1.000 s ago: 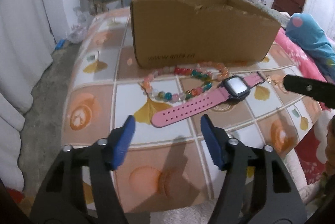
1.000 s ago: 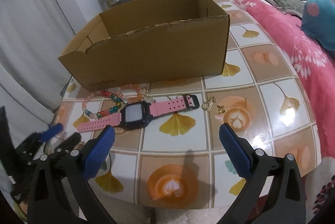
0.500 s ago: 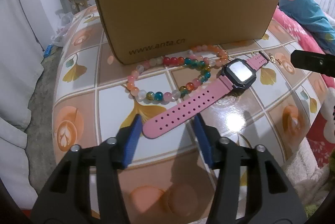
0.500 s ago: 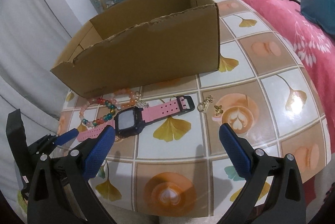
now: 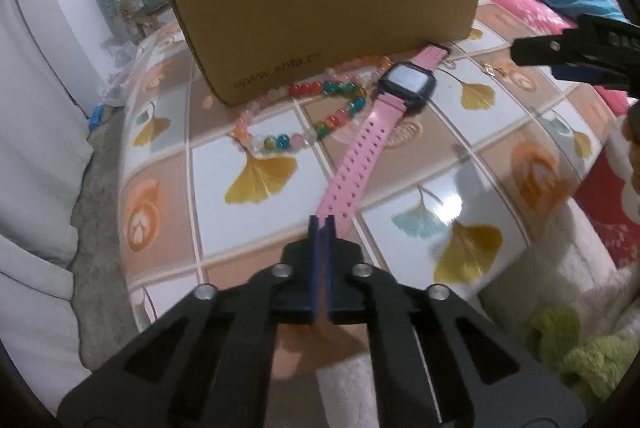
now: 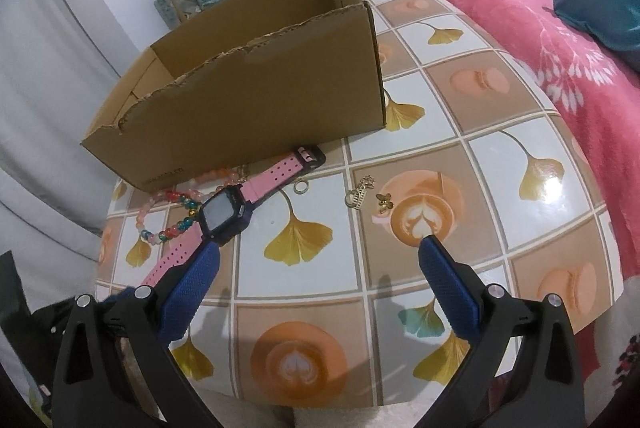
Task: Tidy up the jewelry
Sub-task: 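Move the left tool toward the pink-strapped smartwatch, then close the left gripper on the smartwatch face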
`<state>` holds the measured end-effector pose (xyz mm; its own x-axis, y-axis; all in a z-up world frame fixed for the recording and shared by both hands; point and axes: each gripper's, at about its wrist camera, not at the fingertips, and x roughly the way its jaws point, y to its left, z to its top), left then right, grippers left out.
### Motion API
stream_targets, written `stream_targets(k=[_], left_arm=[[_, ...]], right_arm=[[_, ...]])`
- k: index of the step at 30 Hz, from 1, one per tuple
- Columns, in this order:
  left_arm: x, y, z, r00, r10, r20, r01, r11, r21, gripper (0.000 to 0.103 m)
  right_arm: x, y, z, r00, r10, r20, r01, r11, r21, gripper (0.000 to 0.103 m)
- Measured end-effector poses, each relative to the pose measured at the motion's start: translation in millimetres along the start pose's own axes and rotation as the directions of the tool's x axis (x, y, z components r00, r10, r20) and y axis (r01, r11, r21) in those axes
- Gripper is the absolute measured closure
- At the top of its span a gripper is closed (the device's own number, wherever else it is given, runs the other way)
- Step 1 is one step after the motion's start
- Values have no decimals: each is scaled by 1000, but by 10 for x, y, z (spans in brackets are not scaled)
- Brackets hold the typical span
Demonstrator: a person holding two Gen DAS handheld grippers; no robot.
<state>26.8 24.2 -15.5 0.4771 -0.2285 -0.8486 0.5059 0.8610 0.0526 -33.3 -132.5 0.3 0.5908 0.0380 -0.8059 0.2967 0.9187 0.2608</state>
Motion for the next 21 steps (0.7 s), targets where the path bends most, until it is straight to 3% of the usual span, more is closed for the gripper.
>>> stream_targets(k=[7,9,14,21], left_arm=[[-152,-51,-23,995,-95,9,95,995,-5,102],[-158,-107,94,992,-116,42,116,993,4,84],[-79,-307,470,980,-146,135,139,989,59,61],[189,-440,764,974,-174,142,163,983,86,61]], right_arm=[[23,98,1,1000,13,-6,-13,1000,-19,6],[29,114,5,1000,23,-10,-23,1000,-17,6],[-37,111,21,999,44,6,-44,999,-4,6],[-79,-114,72,997,75,25,-77,994,75,6]])
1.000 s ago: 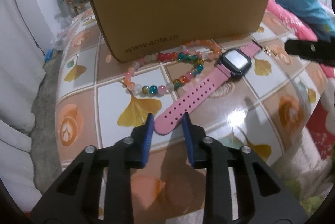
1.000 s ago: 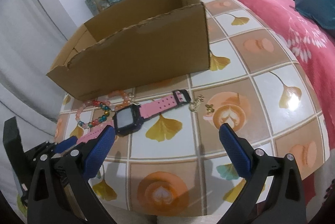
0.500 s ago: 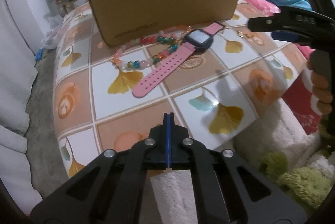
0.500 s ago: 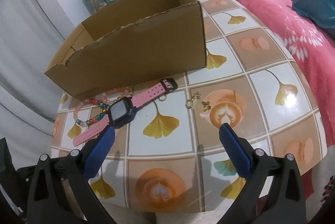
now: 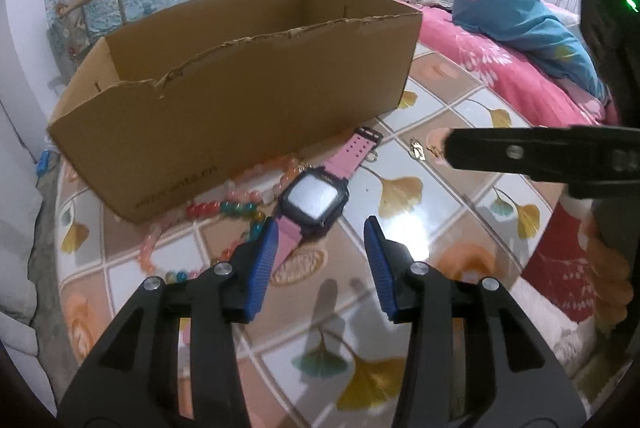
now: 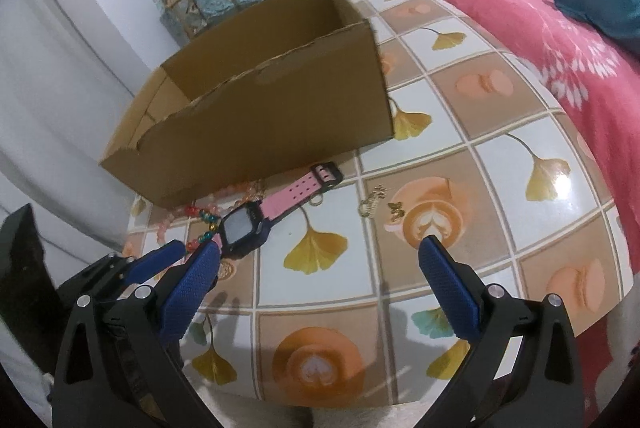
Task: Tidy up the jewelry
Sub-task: 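Close the left gripper on the smartwatch face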
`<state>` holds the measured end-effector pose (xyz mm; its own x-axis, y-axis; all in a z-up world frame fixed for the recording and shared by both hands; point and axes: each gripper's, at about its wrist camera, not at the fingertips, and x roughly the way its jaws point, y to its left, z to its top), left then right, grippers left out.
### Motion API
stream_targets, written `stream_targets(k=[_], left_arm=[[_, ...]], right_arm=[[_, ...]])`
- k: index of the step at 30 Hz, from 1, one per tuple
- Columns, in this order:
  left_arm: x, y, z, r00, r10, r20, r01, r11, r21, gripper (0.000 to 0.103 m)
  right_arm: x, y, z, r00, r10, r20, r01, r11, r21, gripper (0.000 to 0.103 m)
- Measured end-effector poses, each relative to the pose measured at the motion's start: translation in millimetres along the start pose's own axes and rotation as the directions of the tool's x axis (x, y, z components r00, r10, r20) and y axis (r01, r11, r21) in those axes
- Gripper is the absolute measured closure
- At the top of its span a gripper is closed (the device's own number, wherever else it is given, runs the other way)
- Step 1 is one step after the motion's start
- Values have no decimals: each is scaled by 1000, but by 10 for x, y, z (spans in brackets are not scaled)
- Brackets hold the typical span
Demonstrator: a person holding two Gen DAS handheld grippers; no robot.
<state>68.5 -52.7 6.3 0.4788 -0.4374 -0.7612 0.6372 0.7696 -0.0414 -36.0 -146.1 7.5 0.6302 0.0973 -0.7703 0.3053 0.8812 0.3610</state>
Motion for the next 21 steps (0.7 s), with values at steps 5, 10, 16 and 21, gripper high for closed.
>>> stream_targets(k=[5,10,16,21], left_arm=[[189,71,80,999,-25,-29,24,999,-24,61],[318,79,111,996,-40,-74,38,999,-27,61],[404,27,146,995,-11,-103,11,1000,7,55],[449,-11,182,993,37,-114,-33,999,39,56]], right_arm=[[63,-103,29,999,31,-14,-30,999,31,6],[126,-187,58,998,58,-26,-56,997,51,6],[195,-302,76,996,87,-37,-84,993,85,6],[234,-352,61,993,111,-43,-106,989,106,6]])
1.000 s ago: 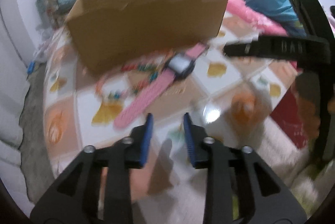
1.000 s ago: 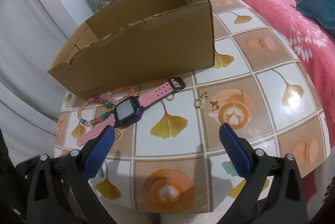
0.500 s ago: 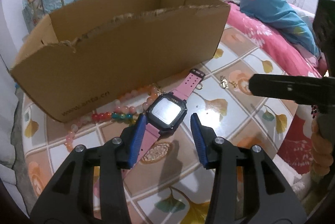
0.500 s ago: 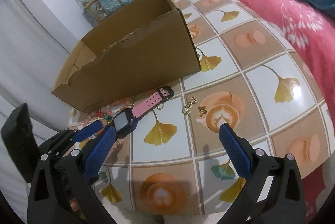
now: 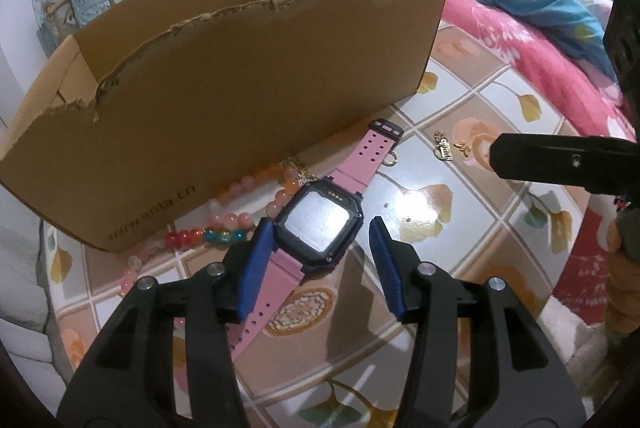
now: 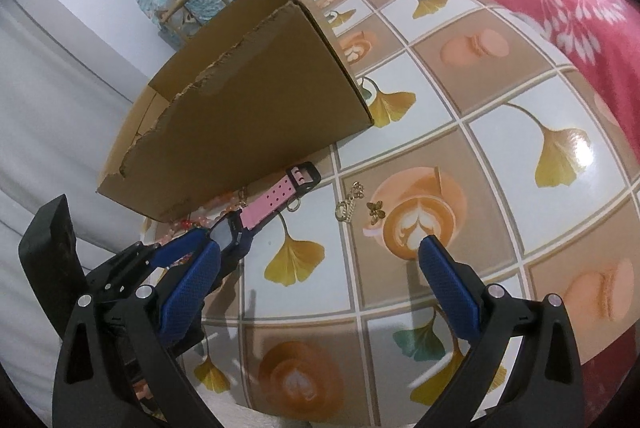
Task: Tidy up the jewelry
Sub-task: 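Close the left gripper on the smartwatch face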
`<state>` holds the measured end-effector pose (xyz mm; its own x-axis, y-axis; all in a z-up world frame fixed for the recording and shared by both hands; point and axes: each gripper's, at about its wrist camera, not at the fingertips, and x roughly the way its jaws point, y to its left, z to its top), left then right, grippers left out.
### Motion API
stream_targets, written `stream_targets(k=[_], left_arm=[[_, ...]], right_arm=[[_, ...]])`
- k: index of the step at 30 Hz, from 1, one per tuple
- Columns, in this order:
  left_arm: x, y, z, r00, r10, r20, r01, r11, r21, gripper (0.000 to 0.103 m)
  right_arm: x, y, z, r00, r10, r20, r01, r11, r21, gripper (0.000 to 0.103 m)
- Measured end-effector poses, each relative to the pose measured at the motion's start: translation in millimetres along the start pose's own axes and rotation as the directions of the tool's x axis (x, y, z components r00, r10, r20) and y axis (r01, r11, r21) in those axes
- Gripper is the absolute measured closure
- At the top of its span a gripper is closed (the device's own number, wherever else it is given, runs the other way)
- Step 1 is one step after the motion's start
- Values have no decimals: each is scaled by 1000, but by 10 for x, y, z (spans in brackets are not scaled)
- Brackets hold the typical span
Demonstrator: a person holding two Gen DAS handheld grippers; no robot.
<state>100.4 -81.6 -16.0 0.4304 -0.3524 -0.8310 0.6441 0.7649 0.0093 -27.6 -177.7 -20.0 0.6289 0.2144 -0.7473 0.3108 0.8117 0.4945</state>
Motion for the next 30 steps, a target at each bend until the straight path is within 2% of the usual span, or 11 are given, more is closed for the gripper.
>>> stream_targets(k=[4,7,8,9,14,16,17,18,19,23,30], left_arm=[[7,-45,8,1000,29,2,-29,1000,12,61],[-34,-66,9,999,31,16,-31,999,18,70],[-51,-81,15,999,30,22,-31,999,22,90],[-61,-92,25,1000,23,16,-24,999,24,99],[-83,-154,-5,1000,22,-2,-22,999,40,99],[-96,-178,-20,1000,20,-6,-20,999,46,95],[-98,-180,-24,1000,25,-6,-25,999,47,82],[-103,-176,-32,1000,30,-3,-30,998,46,63],[-109,-174,-36,999,35,1,-35,998,45,57],[-124,-131,11,1000,11,18,-12,1000,28,46],[25,33,73,1000,-21,-16,21,1000,-13,46]], right_arm=[[-2,-41,4,1000,10,3,-10,1000,8,6],[-13,-69,-2,1000,12,5,-12,1000,16,6],[-19,-78,-3,1000,14,6,-14,1000,19,6],[-26,-85,0,1000,15,8,-15,1000,21,6],[-81,-107,-11,1000,21,16,-22,999,24,6],[-88,-108,-13,1000,21,19,-21,1000,22,6],[-95,-110,-17,1000,22,18,-22,1000,21,6],[-104,-114,-31,1000,23,17,-23,1000,21,6],[-102,-113,-35,1000,23,16,-23,999,23,6],[-119,-115,-60,999,30,16,-30,999,23,6],[-94,-75,-67,999,36,9,-36,999,14,6]])
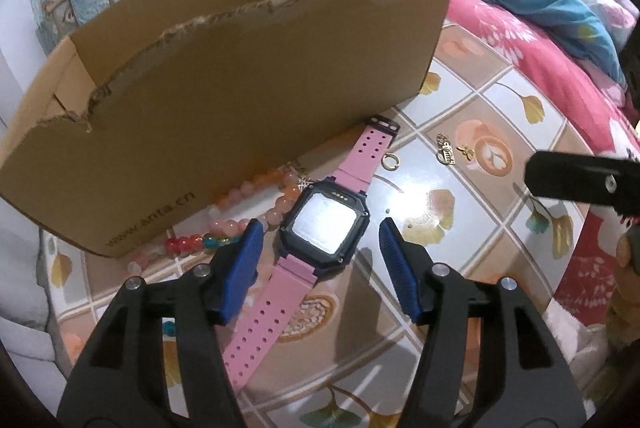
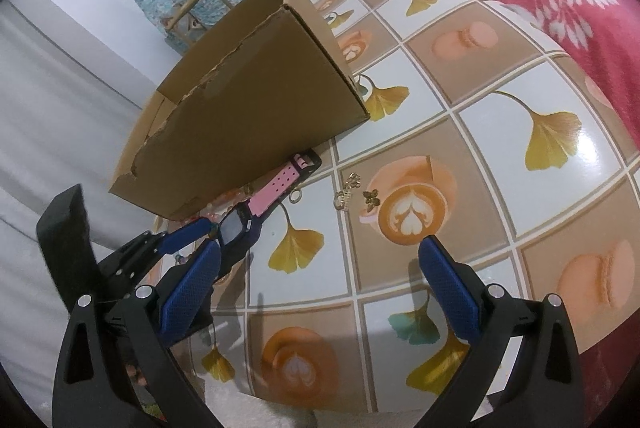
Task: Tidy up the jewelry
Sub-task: 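Close the left gripper on the smartwatch face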
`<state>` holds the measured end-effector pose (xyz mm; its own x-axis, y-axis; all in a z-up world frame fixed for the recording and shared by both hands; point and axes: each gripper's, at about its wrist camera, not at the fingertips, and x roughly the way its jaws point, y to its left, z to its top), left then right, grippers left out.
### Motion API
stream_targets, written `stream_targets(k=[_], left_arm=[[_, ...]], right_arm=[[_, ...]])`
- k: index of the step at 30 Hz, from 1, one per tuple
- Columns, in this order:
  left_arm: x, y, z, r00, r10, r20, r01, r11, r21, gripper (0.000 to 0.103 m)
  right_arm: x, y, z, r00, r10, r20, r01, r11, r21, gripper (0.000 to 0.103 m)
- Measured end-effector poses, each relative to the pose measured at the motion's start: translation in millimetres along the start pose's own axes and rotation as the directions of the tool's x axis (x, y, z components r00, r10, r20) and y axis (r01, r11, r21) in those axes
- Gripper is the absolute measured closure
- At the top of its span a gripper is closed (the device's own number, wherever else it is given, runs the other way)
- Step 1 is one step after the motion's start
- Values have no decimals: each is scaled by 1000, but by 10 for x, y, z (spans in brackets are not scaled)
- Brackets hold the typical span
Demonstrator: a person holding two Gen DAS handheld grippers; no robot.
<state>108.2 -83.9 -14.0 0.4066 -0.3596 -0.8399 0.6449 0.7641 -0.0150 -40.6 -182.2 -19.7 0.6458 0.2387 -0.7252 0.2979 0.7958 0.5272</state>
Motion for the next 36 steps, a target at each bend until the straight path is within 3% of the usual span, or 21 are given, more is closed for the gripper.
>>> stream_targets(k=[11,15,18,21,26,30,36], left_arm=[[-90,-152,-161,993,-109,-43,111,993,41,48],[-64,-156,-175,997,-65,-42,66,997,25,48],[-2,-163,-162,999,-11,-47,12,1000,27,60],[-7,-181,-143,999,-1,-40,3,999,40,62],[-21,-190,-149,1000,8,-21,-7,999,38,63],[-66,-202,-227,1000,5,-11,-5,999,34,63],[-166,-134,-373,1000,-24,18,25,999,-21,63]], right_arm=[[65,-45,16,1000,3,-20,-3,1000,19,6],[99,-32,4,999,14,-32,-13,1000,19,6],[95,-1,-1,999,20,-33,-20,1000,13,6],[75,22,-3,999,28,-30,-28,1000,10,6],[123,0,-5,990,127,-66,-122,989,79,6],[244,16,-35,965,235,-118,-215,963,161,6],[379,149,-98,942,289,-169,-256,947,194,9]])
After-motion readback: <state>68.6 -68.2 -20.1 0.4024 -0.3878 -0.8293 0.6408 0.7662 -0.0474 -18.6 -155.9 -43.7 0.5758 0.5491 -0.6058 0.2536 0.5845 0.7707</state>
